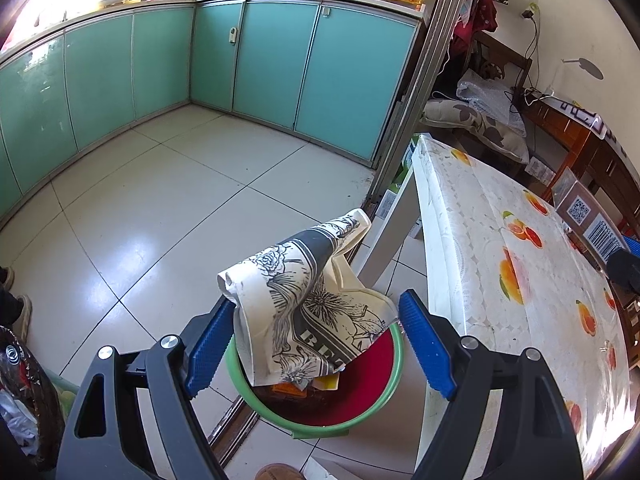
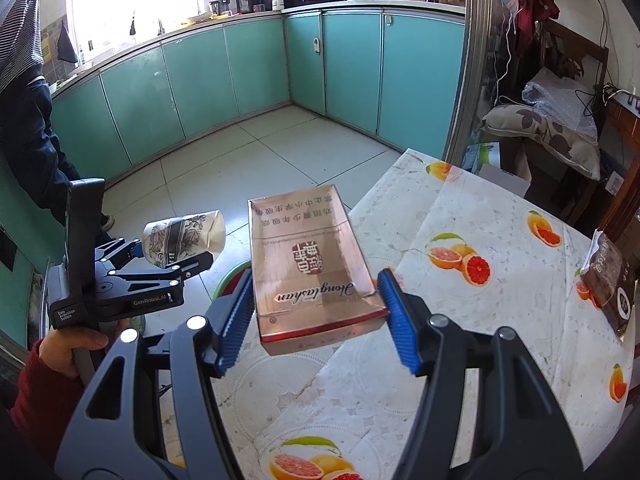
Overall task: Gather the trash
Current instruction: 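Carry the paper cup and cigarette pack over the red bucket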
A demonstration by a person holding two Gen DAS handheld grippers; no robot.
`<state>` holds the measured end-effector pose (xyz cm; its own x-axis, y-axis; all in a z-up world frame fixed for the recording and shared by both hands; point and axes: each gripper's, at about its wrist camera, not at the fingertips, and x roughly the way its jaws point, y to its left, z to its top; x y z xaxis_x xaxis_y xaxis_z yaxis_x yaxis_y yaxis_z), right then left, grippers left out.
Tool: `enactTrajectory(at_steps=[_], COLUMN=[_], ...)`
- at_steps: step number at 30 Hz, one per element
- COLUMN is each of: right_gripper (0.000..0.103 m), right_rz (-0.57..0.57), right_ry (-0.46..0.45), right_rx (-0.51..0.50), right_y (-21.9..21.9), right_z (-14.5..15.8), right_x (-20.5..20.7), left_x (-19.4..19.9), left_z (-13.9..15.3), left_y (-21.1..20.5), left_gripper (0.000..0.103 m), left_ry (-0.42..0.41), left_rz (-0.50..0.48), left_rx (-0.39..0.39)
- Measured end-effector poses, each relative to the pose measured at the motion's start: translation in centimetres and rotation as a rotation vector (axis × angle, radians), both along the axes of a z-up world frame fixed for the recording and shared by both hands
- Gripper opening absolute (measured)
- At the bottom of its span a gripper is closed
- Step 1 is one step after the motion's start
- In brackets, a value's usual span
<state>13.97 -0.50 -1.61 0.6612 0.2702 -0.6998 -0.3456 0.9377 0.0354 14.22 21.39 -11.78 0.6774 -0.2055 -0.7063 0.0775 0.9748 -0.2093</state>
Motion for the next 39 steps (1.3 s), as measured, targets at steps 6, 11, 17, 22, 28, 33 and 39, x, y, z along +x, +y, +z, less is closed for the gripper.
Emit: enactTrajectory(at_steps=[6, 11, 17, 22, 28, 33, 39], right_gripper=[0.060, 0.060, 0.060, 0.060, 0.060, 0.060, 0.060], right_rz=[0.028, 0.056, 0.090, 0.100, 0.106, 0.107, 0.114], right_ry=[0.005, 0.030, 0.110, 0.134, 0.176, 0.226, 0.256], right_rx=[-0.028, -0.046, -0.030, -0.072, -0.126, -0.130, -0.162], right_y=[1.8, 3.3, 4.8, 5.9, 6.9, 7.8, 8.5], right_z=[0.1, 0.2, -0.8, -1.6, -3.1, -4.5, -5.8], right_x=[0.7, 2.0, 4.2, 5.3, 6.7, 8.6, 10.3], left_x=[0.6, 1.2, 2.8, 3.6, 4.7, 5.7, 6.0], left_z=[-0.7, -1.5, -3.1, -5.1, -7.0, -7.9, -8.8], left_y=[0.2, -0.1, -0.3, -0.4, -0.8, -1.1, -1.1], left_gripper=[0.078, 0.078, 0.078, 0.078, 0.078, 0.078, 0.078], left_ry=[0.022, 0.044, 0.096, 0.142, 0.189, 0.211, 0.230], left_rz=[0.014, 0.017, 0.022, 0.013, -0.001, -0.008, -0.012], left_rx=[0.000, 0.010, 0.004, -0.001, -0.009, -0.020, -0.026])
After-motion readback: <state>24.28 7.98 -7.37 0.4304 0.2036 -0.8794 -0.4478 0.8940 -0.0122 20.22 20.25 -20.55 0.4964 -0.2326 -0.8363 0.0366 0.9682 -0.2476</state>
